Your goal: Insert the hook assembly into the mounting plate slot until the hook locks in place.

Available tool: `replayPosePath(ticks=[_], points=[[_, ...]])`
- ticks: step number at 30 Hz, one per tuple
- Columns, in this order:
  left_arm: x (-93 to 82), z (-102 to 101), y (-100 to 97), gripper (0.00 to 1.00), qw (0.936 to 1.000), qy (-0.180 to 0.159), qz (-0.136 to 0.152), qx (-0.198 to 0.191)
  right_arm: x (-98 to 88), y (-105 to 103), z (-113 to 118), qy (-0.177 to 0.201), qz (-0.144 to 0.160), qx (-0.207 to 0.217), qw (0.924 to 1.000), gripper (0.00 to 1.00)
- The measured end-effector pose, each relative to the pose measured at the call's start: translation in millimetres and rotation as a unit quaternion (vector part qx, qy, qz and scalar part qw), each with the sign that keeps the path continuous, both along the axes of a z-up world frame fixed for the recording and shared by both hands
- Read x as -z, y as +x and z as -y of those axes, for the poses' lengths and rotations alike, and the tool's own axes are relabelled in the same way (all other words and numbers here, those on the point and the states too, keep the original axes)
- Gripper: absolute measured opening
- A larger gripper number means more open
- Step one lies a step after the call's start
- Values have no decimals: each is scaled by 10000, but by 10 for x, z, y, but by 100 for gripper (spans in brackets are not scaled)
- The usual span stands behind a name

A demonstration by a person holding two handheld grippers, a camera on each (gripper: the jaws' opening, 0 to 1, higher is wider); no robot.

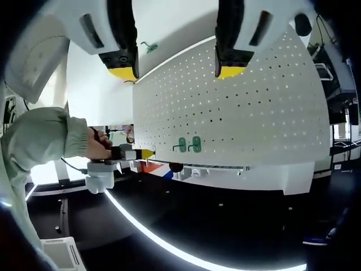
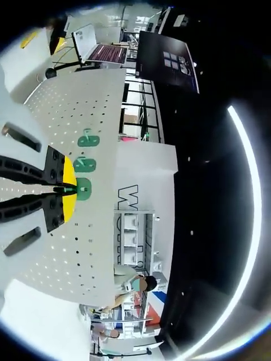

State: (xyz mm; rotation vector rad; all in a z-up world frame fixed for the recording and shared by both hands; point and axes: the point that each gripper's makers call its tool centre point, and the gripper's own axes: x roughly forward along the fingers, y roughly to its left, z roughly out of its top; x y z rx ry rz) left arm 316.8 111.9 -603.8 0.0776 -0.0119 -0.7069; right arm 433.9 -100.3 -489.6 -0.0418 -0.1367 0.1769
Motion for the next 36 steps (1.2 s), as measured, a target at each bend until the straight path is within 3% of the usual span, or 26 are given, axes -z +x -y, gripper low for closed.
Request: replayPosePath(ticks=[23,36], points=[[63,-105,15,56,9999,34,-14,-128,56,455,-27,21,-197,112,9997,1],[90,-150,24,56,9998,18,-47,-182,59,573,-5,-25,-257,174,9995,1]])
